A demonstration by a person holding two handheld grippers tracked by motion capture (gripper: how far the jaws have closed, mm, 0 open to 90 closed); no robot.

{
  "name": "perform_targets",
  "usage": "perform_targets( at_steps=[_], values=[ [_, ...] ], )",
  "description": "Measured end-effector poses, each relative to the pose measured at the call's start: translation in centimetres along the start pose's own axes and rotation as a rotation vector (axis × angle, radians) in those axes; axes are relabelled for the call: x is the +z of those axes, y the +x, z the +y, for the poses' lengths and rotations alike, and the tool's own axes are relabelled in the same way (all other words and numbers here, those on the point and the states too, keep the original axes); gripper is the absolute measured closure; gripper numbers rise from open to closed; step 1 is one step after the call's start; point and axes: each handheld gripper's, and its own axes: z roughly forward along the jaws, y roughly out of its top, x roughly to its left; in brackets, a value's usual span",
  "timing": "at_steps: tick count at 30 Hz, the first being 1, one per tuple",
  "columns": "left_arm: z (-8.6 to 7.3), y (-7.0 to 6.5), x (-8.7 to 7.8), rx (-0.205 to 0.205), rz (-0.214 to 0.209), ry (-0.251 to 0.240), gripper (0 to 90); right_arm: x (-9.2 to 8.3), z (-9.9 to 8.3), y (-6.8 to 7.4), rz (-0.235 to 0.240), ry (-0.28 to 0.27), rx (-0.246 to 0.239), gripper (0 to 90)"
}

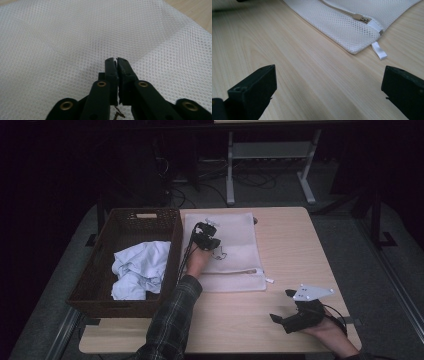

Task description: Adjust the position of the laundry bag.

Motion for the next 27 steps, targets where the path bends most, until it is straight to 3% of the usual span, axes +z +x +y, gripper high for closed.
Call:
perform_targets(
  at_steps=[27],
  values=[
    [-0.7,-0.2,1.3,0.004,-0.016,0.037,89.3,0.0,0.0,0.0,0.000,0.003,0.001,0.0]
  ],
)
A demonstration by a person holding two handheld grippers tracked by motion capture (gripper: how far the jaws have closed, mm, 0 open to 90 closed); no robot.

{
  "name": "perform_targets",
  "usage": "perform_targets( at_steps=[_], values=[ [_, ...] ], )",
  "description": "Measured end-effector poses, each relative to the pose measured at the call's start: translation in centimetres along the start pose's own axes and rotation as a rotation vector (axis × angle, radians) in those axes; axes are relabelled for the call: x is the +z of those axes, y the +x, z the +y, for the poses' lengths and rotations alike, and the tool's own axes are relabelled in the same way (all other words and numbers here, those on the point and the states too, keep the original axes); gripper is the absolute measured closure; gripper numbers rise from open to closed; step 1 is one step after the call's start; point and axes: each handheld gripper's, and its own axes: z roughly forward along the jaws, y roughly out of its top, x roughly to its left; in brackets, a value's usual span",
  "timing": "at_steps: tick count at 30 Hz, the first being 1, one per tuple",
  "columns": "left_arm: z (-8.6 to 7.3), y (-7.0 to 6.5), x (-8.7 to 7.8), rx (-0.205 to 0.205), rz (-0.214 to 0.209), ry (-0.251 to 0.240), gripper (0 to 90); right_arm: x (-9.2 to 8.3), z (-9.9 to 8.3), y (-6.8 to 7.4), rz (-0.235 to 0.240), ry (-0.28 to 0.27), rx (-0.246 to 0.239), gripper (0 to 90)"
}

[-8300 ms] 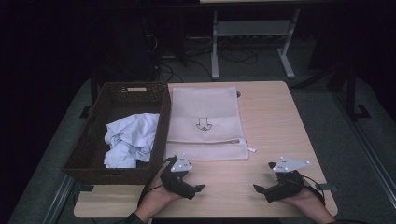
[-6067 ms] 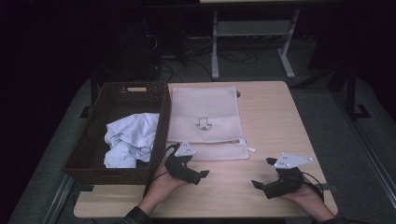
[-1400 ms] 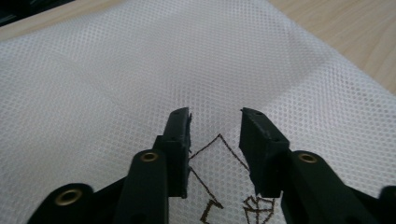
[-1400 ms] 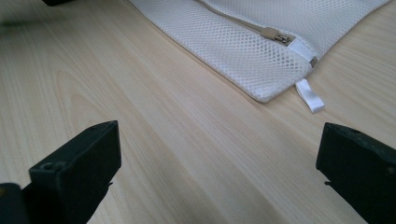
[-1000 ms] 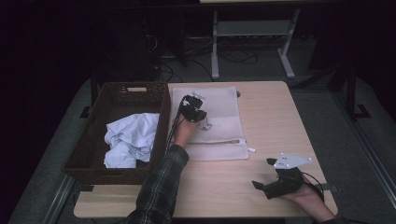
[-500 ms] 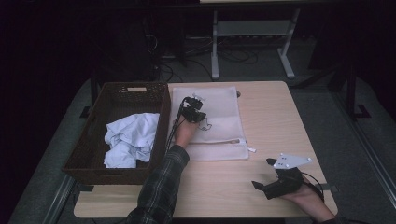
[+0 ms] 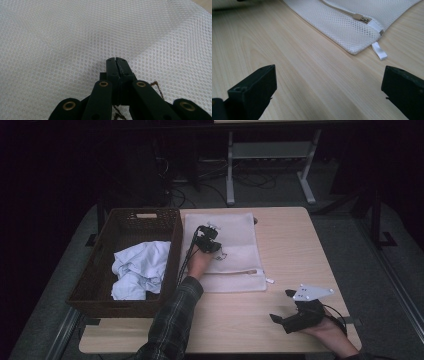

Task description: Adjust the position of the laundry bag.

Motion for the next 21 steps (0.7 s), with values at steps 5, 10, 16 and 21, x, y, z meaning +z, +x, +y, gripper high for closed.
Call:
perform_targets(
  at_steps=[5,10,16,21],
  values=[
    [-0.2,-0.2,-0.1,-0.003,-0.006,-0.002,89.1,0.0,0.0,0.0,0.000,0.000,-0.003,0.0],
    [-0.4,-0.6,-0.3,0.004,-0.016,0.003,89.1,0.0,0.0,0.0,0.000,0.001,-0.002,0.0],
    [-0.6,-1.0,-0.4,0.006,-0.027,0.002,89.1,0.0,0.0,0.0,0.000,0.002,-0.004,0.0],
    [-0.7,-1.6,-0.5,0.007,-0.041,0.005,89.2,0.0,0.0,0.0,0.000,0.002,-0.005,0.0]
  ],
)
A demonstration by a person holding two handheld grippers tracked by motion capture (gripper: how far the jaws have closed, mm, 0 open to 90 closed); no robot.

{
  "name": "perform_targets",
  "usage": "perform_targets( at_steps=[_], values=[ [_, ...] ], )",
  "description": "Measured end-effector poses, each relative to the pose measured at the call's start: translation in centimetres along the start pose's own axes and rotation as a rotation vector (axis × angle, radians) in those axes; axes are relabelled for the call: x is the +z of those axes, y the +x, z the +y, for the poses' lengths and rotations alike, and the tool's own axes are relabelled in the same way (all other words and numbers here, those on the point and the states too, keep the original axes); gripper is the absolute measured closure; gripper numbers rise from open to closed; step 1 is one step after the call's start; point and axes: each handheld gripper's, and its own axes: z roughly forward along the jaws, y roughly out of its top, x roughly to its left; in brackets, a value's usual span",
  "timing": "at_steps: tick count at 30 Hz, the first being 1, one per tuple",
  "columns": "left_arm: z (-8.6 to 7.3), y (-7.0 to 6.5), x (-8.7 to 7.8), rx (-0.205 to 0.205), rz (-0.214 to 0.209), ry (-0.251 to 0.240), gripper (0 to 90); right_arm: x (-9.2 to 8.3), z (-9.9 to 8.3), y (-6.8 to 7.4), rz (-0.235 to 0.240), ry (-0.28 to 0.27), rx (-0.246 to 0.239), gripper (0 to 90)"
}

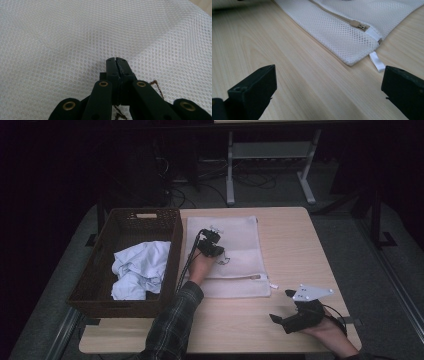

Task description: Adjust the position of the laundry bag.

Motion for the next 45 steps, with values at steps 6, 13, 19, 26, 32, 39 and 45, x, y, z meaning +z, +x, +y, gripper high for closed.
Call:
perform_targets(
  at_steps=[6,13,19,26,32,39,45],
  values=[
    [-0.2,-0.7,-0.1,-0.003,-0.022,-0.001,89.2,0.0,0.0,0.0,-0.001,-0.001,0.002,0.0],
    [-0.3,-1.6,0.0,0.000,-0.047,-0.001,89.2,-0.1,-0.1,0.0,-0.003,-0.002,0.001,0.0],
    [-0.3,-2.3,0.1,0.001,-0.065,-0.006,89.2,0.0,0.0,0.0,0.000,-0.001,-0.003,0.0],
    [-0.2,-3.5,0.3,0.014,-0.088,-0.004,89.2,0.1,0.1,0.0,0.004,-0.002,-0.007,0.0],
    [-0.3,-4.2,0.4,0.018,-0.106,-0.006,89.2,0.0,0.1,0.0,0.002,-0.001,-0.010,0.0],
    [-0.3,-5.1,0.5,0.027,-0.131,-0.003,89.2,0.0,0.1,0.0,0.003,-0.001,-0.008,0.0],
    [-0.3,-5.9,0.6,0.028,-0.152,-0.004,89.2,0.1,0.1,0.0,0.004,0.001,-0.009,0.0]
  ],
)
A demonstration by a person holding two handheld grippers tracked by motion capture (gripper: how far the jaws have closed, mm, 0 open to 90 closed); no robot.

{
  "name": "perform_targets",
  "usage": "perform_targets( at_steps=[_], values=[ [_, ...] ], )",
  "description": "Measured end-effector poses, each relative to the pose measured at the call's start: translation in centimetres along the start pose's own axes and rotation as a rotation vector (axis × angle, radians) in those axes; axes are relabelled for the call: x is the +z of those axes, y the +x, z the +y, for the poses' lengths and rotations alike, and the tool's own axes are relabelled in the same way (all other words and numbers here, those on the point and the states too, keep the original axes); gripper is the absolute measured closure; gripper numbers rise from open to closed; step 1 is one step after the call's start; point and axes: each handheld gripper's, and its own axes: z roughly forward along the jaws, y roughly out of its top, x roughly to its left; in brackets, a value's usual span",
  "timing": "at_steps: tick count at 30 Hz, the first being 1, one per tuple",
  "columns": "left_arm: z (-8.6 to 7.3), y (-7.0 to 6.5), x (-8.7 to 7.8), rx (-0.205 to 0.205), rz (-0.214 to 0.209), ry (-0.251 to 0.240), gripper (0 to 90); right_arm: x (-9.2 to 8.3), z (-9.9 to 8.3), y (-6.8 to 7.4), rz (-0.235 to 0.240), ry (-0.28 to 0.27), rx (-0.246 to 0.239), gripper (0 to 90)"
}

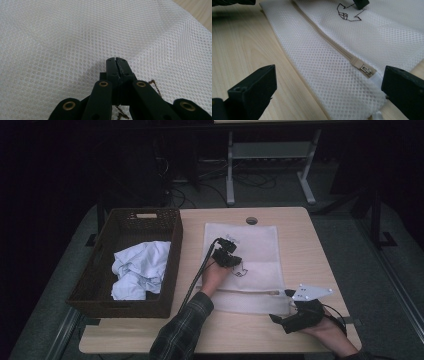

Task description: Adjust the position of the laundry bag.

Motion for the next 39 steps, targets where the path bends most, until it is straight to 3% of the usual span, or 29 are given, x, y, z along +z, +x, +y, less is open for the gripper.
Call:
perform_targets(
  at_steps=[9,21,26,30,39],
  values=[
    [0.0,-1.4,0.6,-0.001,-0.040,-0.007,89.3,0.0,0.0,0.0,0.000,0.000,-0.002,0.0],
    [0.4,-3.4,1.4,0.032,-0.076,-0.002,89.3,0.0,0.0,0.0,0.001,-0.002,-0.003,0.0],
    [0.5,-3.4,1.4,0.034,-0.095,0.005,87.6,-0.1,0.0,0.0,0.000,-0.002,0.002,0.0],
    [0.6,-3.5,0.8,0.058,-0.096,0.013,78.4,-0.1,0.1,0.0,0.000,-0.003,0.000,0.0],
    [0.7,-3.3,-1.4,0.110,-0.107,0.018,47.5,-0.1,-0.2,-0.1,-0.011,0.006,0.005,0.0]
  ],
)
